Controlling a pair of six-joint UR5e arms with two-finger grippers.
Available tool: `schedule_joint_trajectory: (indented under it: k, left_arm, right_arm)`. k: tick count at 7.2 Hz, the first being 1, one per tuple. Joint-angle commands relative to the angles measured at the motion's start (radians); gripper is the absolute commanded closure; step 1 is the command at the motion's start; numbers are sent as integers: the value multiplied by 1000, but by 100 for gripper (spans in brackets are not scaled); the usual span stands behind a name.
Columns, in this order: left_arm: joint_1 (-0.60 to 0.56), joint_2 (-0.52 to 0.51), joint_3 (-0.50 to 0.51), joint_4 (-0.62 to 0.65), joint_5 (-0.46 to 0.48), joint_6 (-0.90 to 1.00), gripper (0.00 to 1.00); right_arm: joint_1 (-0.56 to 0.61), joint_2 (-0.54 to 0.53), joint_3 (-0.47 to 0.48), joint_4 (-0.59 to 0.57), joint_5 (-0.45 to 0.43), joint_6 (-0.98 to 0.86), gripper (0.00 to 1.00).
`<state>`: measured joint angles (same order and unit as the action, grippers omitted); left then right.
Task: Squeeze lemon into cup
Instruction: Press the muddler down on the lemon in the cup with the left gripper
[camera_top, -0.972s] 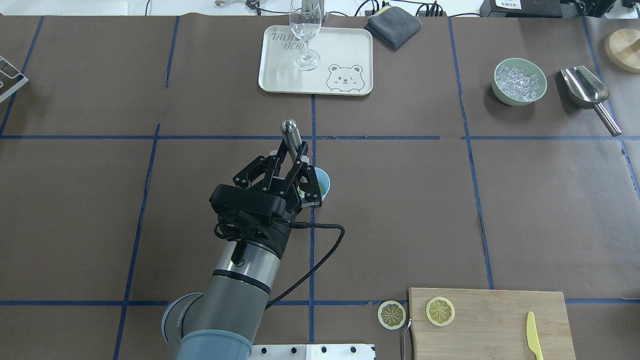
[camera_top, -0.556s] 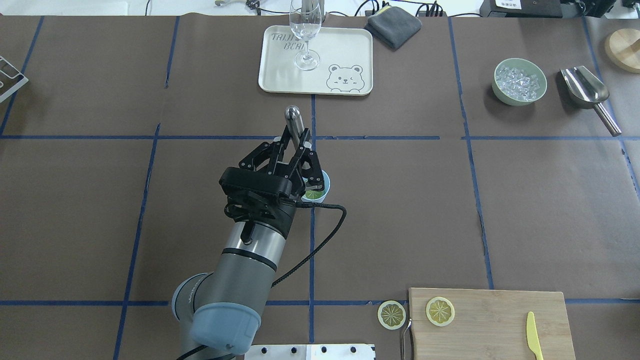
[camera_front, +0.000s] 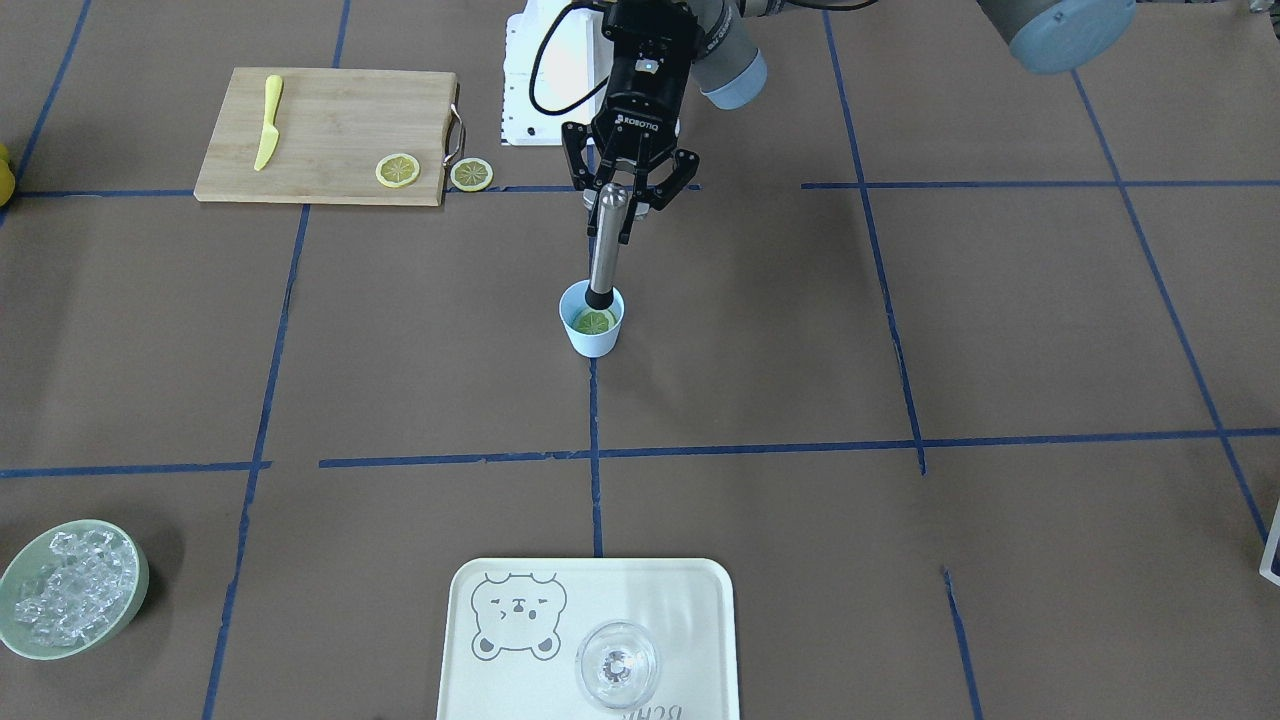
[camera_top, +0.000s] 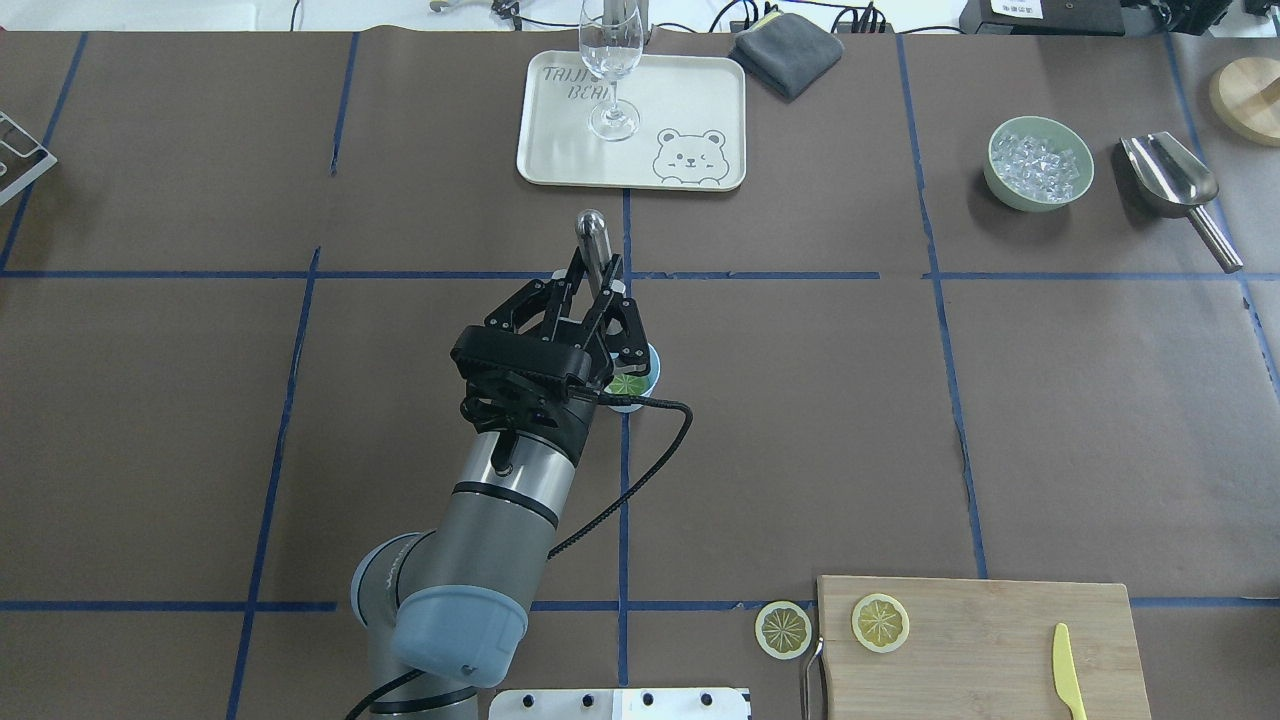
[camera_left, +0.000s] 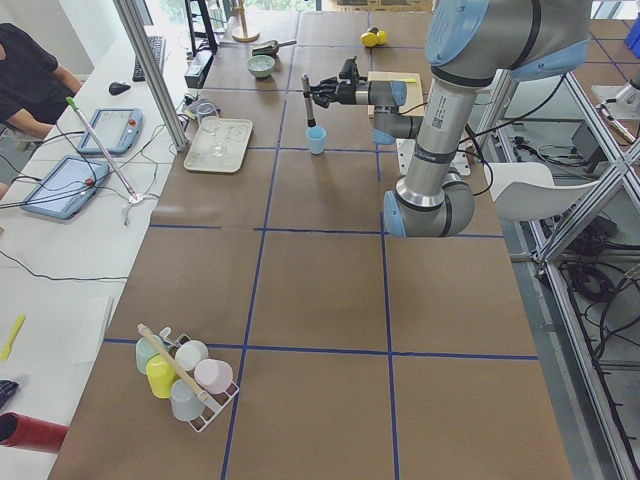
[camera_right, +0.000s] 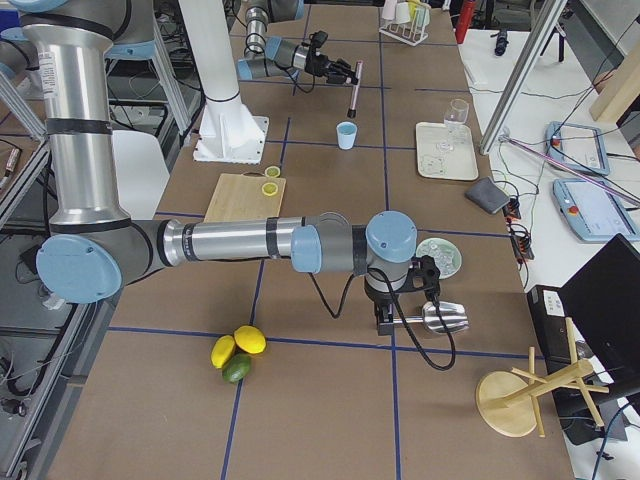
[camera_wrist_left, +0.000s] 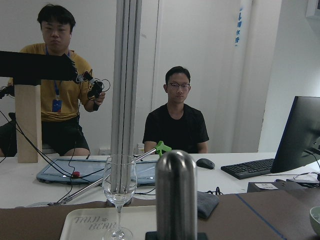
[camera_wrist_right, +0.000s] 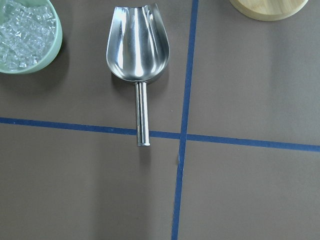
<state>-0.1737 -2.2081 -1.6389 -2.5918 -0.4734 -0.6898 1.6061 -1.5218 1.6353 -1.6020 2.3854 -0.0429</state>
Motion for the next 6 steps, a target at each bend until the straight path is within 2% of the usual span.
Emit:
schedule_joint_trajectory:
  k: [1, 3, 6]
  left_arm:
    - [-1, -5, 24, -7, -1, 0, 100]
    - [-1, -15, 92, -74, -1, 0, 100]
    - [0, -25, 113, -76, -16, 0, 100]
  right_arm:
    - [0, 0, 0, 1, 0, 0, 0]
    - [0, 0, -2, 1, 0, 0, 0]
    - [0, 0, -2, 1, 0, -2, 0]
